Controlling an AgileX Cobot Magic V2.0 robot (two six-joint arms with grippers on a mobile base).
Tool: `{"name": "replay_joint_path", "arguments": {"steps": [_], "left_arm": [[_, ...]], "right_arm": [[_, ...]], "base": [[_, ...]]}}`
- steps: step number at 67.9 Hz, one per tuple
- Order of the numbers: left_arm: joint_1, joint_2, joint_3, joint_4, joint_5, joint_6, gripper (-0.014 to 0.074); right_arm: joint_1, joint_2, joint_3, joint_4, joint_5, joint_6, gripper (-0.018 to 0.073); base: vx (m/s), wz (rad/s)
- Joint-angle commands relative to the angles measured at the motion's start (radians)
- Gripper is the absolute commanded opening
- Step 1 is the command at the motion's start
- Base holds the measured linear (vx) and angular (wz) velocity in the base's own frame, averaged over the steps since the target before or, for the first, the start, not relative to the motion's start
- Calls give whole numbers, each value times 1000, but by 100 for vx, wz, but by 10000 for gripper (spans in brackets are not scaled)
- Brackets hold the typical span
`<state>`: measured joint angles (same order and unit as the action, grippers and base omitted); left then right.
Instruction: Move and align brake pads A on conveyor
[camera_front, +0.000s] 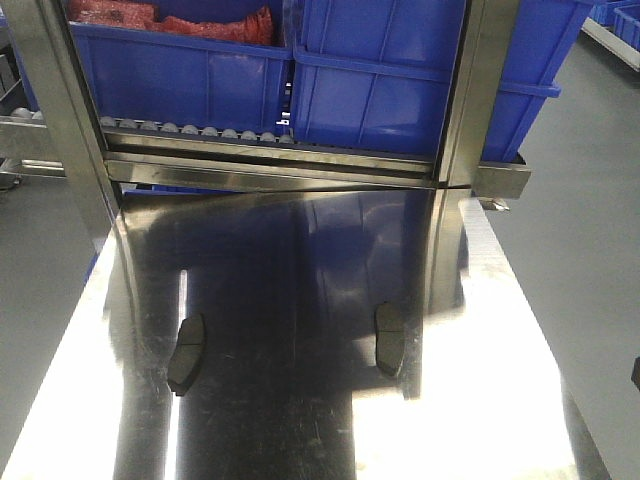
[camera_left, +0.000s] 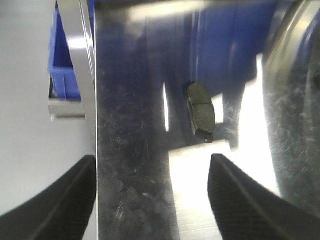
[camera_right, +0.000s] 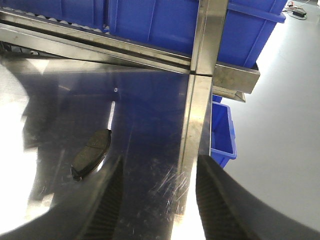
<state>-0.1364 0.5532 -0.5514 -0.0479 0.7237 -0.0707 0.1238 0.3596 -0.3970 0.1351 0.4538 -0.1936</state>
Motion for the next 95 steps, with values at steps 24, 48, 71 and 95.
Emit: {"name": "replay_joint_path", "arguments": {"steps": [24, 48, 71, 95], "left_arm": [[0, 561, -254, -4, -50, -15, 460], [-60, 887, -504, -11, 96, 55, 460], [-261, 1103, -673, 3, 80, -92, 460], [-279, 1233, -720, 48, 63, -242, 461]], "right_arm": [[-4, 8, -27, -1, -74, -4, 326], [-4, 8, -27, -1, -74, -4, 326], [-4, 8, -27, -1, -74, -4, 326], [-4, 8, -27, -1, -74, -4, 326]], "base": [[0, 0], [0, 0], [0, 0], [0, 0]]}}
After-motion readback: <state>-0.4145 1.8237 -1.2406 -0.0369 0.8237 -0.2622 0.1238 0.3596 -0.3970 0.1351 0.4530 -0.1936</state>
